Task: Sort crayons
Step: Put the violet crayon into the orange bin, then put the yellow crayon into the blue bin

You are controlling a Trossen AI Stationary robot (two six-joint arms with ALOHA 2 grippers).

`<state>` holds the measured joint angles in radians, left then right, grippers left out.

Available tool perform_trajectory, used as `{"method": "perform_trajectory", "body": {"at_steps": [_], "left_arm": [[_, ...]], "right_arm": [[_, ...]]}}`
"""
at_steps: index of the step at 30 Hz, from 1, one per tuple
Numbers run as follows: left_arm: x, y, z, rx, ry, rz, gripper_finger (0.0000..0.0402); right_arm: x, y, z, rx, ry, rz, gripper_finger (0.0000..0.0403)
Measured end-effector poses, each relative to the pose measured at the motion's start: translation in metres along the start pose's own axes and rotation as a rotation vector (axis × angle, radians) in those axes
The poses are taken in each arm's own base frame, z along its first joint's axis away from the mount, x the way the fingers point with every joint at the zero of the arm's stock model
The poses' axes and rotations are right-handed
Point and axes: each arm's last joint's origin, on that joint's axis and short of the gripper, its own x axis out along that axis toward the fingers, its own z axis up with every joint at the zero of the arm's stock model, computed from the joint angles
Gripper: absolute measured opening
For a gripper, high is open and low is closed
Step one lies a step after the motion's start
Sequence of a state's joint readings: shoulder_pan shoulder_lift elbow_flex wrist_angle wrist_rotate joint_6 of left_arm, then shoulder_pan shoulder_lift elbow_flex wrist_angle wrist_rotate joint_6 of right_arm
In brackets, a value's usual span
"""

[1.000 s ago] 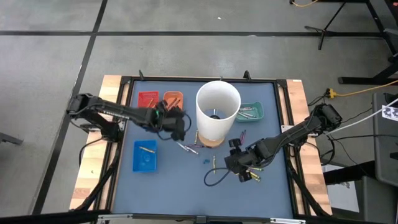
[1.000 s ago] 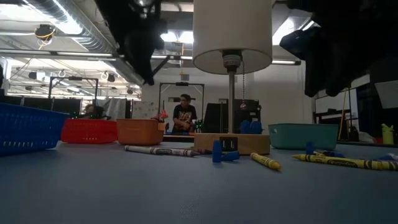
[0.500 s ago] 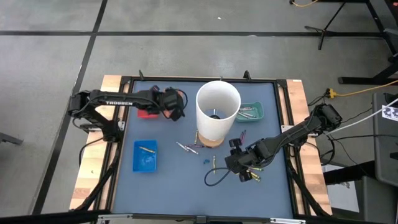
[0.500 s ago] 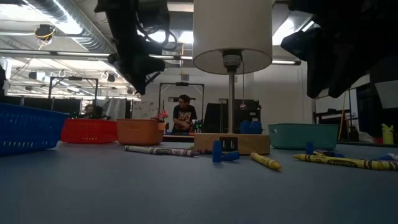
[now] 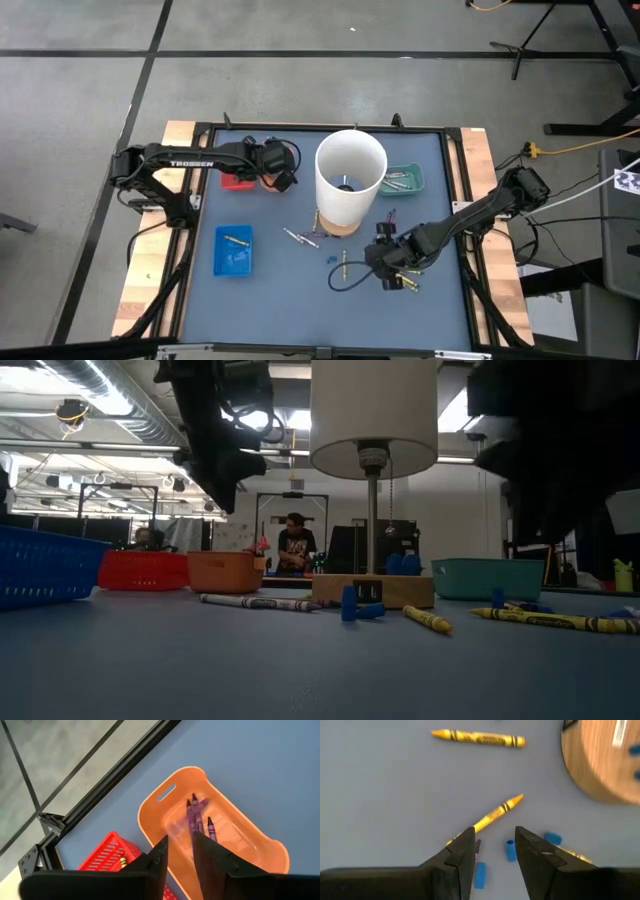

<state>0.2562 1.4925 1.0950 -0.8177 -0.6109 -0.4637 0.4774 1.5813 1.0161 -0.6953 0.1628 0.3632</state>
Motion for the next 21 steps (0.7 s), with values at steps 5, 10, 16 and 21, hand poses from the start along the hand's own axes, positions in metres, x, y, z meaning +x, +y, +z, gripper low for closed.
{"method": "perform_trajectory", "body": {"at_steps": [5, 10, 16, 21], "left_arm": [[0.0, 0.0, 0.0, 0.0, 0.0, -0.001, 0.0078], [0.0, 0.0, 0.0, -0.004, 0.0, -0.001, 0.0079], [0.0, 0.0, 0.0, -0.006, 0.002, -0.006, 0.0079], [0.0, -0.001, 0.0, -0.007, 0.011, -0.023, 0.0079]], "right_arm": [[0.015, -0.001, -0.009, 0.084, -0.031, 0.01, 0.0136], [0.026, -0.001, -0.015, 0.122, -0.083, 0.026, 0.0136], [0.035, -0.002, -0.021, 0.177, -0.111, 0.033, 0.0136], [0.039, -0.005, -0.028, 0.247, -0.103, -0.008, 0.0136]]}}
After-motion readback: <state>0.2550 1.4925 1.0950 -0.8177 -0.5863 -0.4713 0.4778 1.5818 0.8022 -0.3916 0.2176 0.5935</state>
